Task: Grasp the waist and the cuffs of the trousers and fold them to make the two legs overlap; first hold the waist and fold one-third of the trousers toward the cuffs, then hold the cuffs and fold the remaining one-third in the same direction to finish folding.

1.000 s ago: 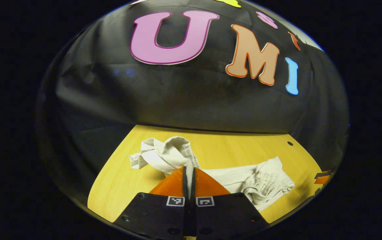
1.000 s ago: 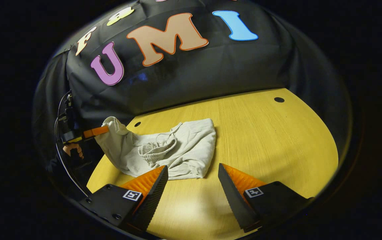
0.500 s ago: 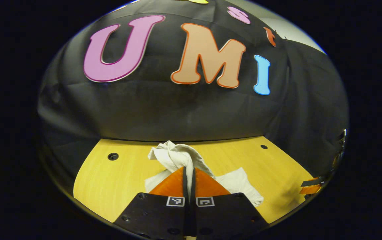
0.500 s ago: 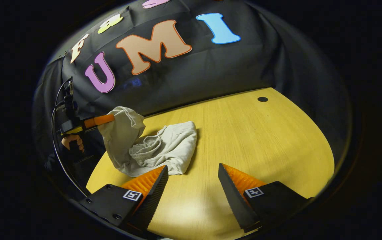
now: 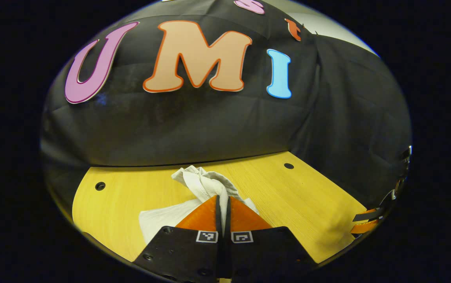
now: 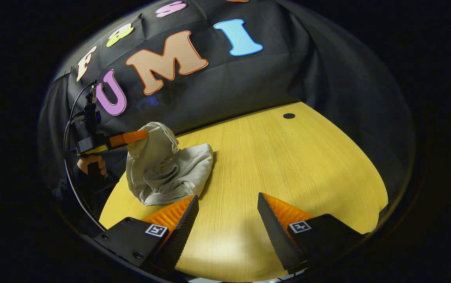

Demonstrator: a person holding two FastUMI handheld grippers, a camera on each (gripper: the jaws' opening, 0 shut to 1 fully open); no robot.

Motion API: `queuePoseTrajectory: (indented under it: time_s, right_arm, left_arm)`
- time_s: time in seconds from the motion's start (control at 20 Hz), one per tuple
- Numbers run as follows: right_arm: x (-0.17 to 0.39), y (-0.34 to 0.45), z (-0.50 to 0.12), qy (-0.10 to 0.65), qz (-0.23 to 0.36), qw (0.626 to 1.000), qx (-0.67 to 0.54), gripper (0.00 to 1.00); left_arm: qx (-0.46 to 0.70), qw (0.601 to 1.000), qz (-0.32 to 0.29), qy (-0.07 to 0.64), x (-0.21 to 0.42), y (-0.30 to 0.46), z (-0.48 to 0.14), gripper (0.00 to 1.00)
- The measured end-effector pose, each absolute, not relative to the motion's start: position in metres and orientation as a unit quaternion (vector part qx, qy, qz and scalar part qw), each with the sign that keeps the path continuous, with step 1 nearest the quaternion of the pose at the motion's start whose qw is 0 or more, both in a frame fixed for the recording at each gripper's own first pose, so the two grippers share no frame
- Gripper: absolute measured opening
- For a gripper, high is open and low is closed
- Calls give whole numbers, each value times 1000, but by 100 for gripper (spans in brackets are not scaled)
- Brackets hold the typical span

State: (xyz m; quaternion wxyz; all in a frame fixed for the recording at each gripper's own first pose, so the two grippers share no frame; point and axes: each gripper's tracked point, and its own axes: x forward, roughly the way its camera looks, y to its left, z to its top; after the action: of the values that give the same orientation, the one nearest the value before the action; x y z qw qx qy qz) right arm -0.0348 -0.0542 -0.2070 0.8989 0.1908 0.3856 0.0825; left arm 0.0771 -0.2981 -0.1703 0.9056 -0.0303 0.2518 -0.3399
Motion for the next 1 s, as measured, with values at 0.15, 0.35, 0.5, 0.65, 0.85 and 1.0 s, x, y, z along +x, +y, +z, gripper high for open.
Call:
queuePoseTrajectory:
  time_s: [0.15, 0.35, 0.5, 0.65, 0.85, 1.0]
  right_arm:
    - [-37, -64, -206, 386, 79, 899, 193, 96]
    - [-38, -74, -205, 387, 82, 899, 188, 96]
    - [-37, -77, -204, 386, 90, 898, 189, 96]
    - [-32, -75, -199, 383, 111, 899, 183, 96]
    - [-33, -68, -193, 372, 156, 900, 166, 96]
    - [-21, -44, -170, 344, 186, 909, 144, 96]
  left_arm:
    - [3, 895, -349, 276, 56, -322, -203, 0]
    - [34, 884, -350, 308, 20, -331, -247, 0]
    - [45, 882, -347, 314, 9, -329, -264, 0]
    - [35, 885, -348, 307, -3, -335, -267, 9]
    - [27, 901, -336, 275, -17, -337, -250, 78]
    - [17, 926, -304, 225, -23, -307, -198, 97]
